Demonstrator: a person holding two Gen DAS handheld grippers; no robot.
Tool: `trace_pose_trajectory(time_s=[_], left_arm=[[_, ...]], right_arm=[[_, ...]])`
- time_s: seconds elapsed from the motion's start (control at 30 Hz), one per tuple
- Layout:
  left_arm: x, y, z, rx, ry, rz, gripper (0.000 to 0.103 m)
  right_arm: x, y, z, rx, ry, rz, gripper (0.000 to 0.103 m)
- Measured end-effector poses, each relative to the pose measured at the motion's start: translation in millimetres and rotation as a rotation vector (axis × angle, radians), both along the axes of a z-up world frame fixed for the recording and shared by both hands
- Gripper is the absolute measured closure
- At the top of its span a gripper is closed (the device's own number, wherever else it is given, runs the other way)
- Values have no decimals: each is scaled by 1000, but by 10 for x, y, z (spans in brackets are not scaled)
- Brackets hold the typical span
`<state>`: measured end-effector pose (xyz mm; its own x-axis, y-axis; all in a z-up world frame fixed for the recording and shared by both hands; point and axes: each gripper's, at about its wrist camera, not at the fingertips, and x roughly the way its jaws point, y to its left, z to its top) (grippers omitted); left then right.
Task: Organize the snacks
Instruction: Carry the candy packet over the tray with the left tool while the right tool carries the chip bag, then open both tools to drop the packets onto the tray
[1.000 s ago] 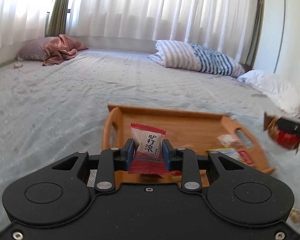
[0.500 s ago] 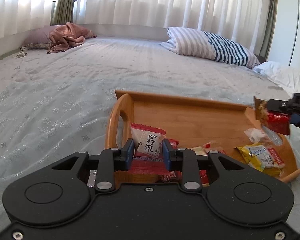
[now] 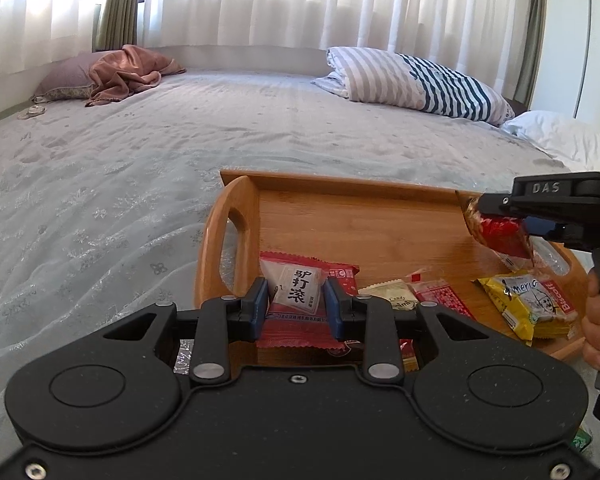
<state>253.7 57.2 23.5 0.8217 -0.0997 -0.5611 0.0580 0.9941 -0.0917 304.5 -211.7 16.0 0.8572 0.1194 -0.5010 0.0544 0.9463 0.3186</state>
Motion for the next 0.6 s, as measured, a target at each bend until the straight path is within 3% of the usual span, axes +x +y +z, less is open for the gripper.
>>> trace_pose_trajectory(time_s=[0.6], left_arm=[[-51,-211,-40,6,-4,-38,73]], right_arm=[[-69,45,-78,-39,1,-19,59]])
